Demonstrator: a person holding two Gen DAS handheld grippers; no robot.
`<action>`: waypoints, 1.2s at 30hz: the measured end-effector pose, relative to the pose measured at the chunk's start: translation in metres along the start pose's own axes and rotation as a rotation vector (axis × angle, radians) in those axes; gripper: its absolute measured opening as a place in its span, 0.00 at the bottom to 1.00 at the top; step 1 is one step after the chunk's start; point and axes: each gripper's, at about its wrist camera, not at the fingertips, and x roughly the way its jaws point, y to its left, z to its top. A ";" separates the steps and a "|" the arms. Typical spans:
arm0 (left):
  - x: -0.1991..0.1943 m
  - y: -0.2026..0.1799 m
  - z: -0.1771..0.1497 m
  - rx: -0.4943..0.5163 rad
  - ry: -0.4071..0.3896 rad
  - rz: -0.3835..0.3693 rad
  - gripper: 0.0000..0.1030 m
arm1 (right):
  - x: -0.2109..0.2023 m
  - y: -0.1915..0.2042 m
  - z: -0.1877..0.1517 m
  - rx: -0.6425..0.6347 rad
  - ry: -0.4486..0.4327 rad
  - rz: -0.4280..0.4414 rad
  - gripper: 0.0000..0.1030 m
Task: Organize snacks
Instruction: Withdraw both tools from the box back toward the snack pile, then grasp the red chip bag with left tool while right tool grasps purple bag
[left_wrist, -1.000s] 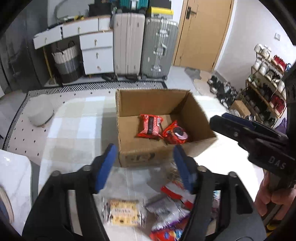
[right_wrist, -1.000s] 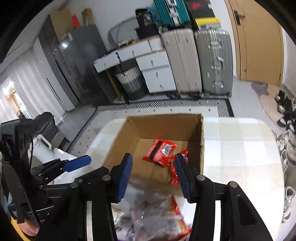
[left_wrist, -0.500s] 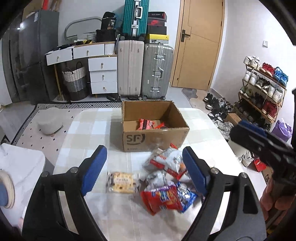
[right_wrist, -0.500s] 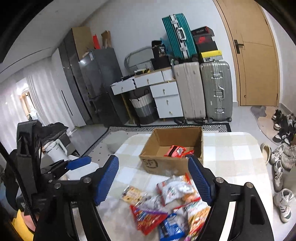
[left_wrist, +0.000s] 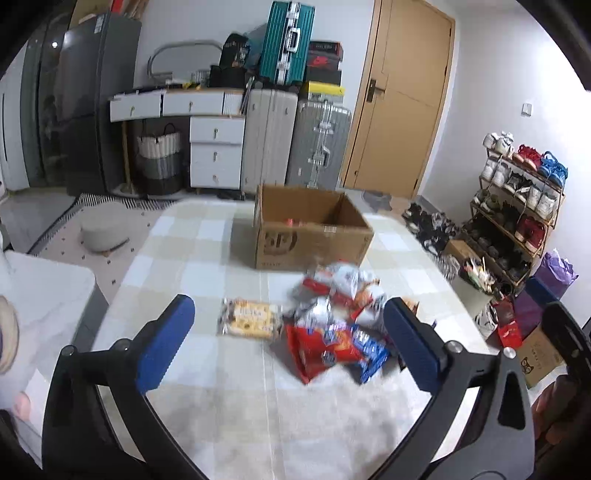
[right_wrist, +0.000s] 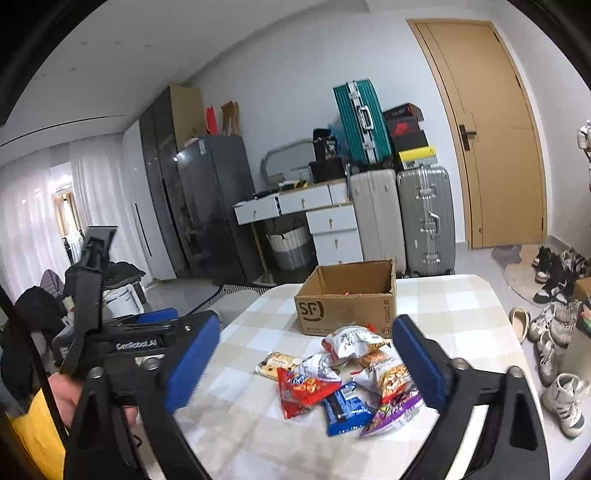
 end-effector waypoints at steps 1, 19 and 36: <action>0.006 0.002 -0.004 -0.005 0.018 -0.003 0.99 | -0.004 0.000 -0.007 -0.003 -0.008 -0.003 0.94; 0.156 -0.017 -0.053 -0.031 0.309 -0.093 0.99 | 0.048 -0.061 -0.074 0.116 0.120 0.012 0.98; 0.199 -0.024 -0.064 -0.090 0.397 -0.186 0.54 | 0.076 -0.099 -0.094 0.222 0.169 0.026 0.98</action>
